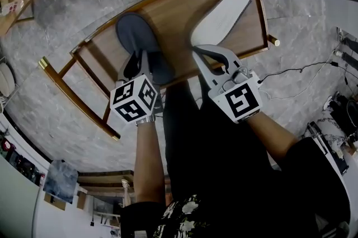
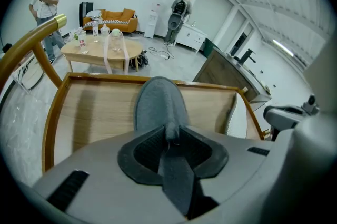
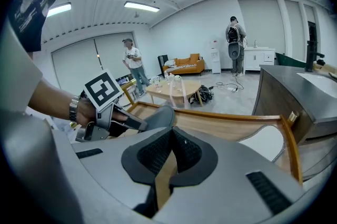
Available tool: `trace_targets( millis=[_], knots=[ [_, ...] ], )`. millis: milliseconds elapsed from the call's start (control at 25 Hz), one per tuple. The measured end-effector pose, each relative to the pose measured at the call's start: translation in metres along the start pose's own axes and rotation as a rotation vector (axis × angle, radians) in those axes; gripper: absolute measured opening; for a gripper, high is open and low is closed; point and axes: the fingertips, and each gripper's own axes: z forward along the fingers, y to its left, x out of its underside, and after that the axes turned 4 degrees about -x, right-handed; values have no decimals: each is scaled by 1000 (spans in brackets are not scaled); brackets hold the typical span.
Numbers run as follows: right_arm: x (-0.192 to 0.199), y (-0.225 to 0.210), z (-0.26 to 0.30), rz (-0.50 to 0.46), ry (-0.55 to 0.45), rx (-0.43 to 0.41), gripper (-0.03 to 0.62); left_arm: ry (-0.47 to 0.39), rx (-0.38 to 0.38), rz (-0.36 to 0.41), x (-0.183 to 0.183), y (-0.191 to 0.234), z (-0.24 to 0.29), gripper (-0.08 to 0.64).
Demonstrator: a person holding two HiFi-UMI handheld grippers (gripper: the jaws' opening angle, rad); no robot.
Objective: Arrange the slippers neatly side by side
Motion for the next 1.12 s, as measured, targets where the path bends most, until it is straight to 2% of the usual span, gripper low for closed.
trace_targets(
  millis=[320,440,600,760,880,1120],
  knots=[
    [-19,-3,-8,-24,-41,33,-2,-27,6,27,-11,2,-22,87],
    [-31,-3,-13,-47,-69,10,-2,-58,-27,56,-14,1,-42,66],
    [-52,7,-12,-106,-103,-46,-2,-103,-56,55,-17,-2,-72,6],
    [-77,19,-13,-156,-171,-102,-2,-140,-98,53,-10,-8,-99,3],
    [-94,9,-22,-221,-198,-117,-2,-169,-105,26,-7,-28,-108,3],
    [-107,-7,-36,-287,-227,-148,-2,-241,-118,30,-9,-65,-118,2]
  ],
)
